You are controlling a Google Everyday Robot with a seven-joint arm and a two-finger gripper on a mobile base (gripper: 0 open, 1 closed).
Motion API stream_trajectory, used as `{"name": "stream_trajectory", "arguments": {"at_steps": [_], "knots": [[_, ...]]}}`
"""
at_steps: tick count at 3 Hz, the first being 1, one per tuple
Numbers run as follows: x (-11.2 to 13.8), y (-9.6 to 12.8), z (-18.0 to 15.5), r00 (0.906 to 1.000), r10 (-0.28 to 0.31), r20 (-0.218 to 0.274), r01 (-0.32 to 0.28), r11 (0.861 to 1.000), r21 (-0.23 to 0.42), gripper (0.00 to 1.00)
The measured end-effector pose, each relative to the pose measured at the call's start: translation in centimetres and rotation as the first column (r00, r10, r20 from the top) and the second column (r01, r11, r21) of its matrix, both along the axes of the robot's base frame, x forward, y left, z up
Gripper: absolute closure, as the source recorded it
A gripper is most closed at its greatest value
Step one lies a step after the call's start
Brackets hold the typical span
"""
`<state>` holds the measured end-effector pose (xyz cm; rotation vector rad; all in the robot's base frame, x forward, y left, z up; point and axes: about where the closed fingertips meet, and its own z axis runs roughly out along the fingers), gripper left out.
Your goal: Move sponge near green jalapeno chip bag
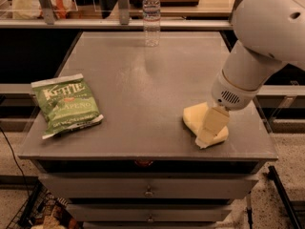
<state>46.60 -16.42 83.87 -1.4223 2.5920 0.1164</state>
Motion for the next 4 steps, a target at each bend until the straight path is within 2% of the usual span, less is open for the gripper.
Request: {"name": "stream_trajectory", "arguments": {"at_steps": [2,3,4], "knots": [[0.3,-0.1,-0.7,0.9999,-0.008,-0.011,0.008,1.000,0.006,0.64],[0.6,-0.5,-0.2,0.9999,-0.013,-0.001,0.013,1.000,-0.001,0.87],[1.2,-1.3,1.8,0.9989,-0.017,0.044,0.018,1.000,-0.023,1.00]]}}
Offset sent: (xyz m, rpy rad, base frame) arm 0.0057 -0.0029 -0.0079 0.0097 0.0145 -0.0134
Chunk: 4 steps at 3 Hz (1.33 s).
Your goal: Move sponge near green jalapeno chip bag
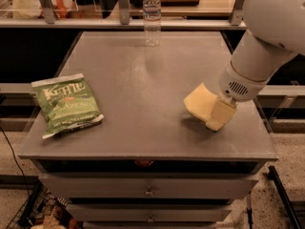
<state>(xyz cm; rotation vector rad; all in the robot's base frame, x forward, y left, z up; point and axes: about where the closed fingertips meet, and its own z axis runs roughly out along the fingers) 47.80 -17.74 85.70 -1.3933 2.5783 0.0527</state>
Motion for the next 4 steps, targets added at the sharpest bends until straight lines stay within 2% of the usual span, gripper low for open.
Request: {"name": "stream_trajectory", "arguments": {"at_steps": [1,2,3,4], "knots": [[1.0,-0.8,3.1,0.9979,0.008,0.065,-0.006,0.999,-0.034,1.00],[1.0,-0.8,3.0,0.9979,0.009,0.065,-0.007,0.999,-0.034,1.00],[1.8,2.5,5.3,0.9805,0.120,0.155,-0.118,0.993,-0.024,1.00],[2.7,8.6,9.2,0.9096,0.306,0.281,-0.304,0.951,-0.053,1.00]]}}
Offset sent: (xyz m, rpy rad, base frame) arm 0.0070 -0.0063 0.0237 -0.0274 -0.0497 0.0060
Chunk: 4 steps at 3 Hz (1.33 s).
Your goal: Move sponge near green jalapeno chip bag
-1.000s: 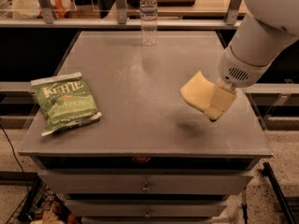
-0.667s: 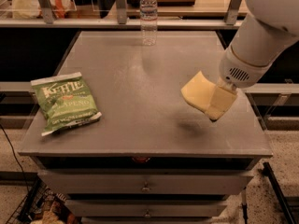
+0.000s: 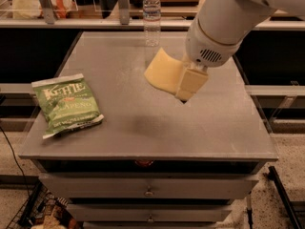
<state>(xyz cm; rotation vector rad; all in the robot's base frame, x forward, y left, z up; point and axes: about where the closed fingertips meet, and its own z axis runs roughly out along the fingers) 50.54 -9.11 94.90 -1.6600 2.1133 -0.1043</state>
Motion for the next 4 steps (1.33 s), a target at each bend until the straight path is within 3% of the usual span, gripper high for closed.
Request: {"name": "stream_trajectory", "arguments": {"at_steps": [1,2,3,4], "knots": [[0.0,0.0,0.0,1.0000,0.000,0.000,0.000,1.000,0.000,1.00],[1.2,2.3,-0.1,0.9963,0.078,0.035,-0.078,0.997,0.000,1.00],[3.7,6.7,-0.7,0.9756,0.211,0.060,-0.213,0.977,0.018,1.00],[5.0,11.9,-1.1,0.9299,0.361,0.073,-0.363,0.931,0.030,1.00]]}}
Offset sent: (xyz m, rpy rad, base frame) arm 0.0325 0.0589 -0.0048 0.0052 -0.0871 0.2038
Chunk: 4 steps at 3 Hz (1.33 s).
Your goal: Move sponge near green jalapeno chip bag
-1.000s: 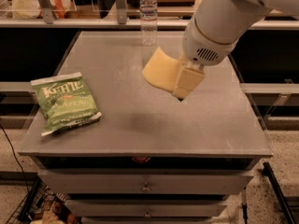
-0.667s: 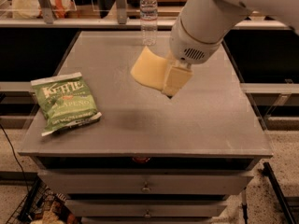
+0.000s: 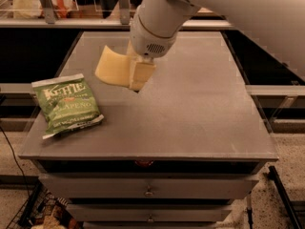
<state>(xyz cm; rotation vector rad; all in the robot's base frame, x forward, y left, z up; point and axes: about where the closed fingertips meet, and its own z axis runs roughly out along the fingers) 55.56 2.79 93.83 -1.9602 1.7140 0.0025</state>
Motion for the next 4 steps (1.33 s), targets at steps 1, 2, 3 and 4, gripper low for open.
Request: {"name": "stream_trajectory", "arguments": {"at_steps": [1,2,3,4], "knots": [[1.5,4.5,-0.9,0.9925,0.122,-0.004,-0.122,0.992,0.005,1.00],[3.5,8.0,-1.9,0.9834,0.181,0.001,-0.181,0.983,0.013,1.00],[5.6,10.2,-3.0,0.9819,0.188,0.019,-0.188,0.982,0.003,1.00],[7.1,11.2,-3.9,0.9822,0.186,0.023,-0.186,0.983,-0.002,0.82]]}}
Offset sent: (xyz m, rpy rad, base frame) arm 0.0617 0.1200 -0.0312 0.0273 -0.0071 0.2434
